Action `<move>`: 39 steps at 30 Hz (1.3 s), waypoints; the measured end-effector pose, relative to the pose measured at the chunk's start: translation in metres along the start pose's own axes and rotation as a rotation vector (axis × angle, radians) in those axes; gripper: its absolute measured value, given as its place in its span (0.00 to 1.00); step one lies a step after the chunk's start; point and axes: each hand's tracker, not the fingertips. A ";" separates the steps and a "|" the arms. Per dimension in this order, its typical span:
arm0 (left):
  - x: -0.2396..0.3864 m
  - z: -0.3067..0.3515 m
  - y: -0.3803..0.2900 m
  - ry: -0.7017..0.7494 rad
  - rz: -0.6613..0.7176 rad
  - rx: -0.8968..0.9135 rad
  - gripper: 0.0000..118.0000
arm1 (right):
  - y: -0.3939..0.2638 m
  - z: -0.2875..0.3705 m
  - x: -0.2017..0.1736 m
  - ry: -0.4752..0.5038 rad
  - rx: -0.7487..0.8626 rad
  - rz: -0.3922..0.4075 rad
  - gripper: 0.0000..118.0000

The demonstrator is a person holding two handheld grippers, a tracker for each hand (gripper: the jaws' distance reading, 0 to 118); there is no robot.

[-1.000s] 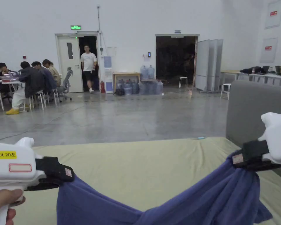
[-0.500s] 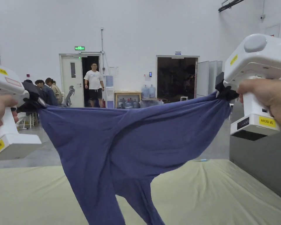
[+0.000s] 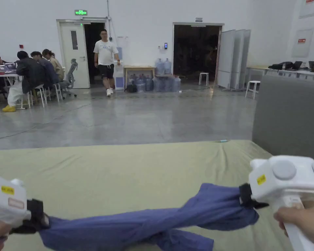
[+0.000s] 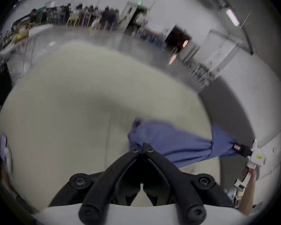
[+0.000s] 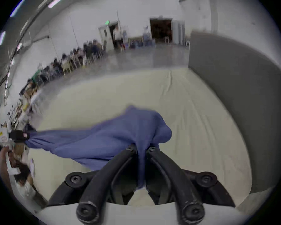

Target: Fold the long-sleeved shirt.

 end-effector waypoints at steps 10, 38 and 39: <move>-0.080 0.015 -0.195 -0.079 -0.005 -0.187 0.00 | -0.209 -0.013 0.030 0.083 -0.219 -0.029 0.03; -0.062 0.101 -0.297 -0.008 -0.142 0.000 0.97 | -0.285 0.120 0.002 0.028 -0.063 -0.068 0.86; -0.050 0.100 -0.318 -0.031 -0.136 -0.062 0.97 | -0.295 0.123 -0.004 0.032 -0.078 -0.075 0.86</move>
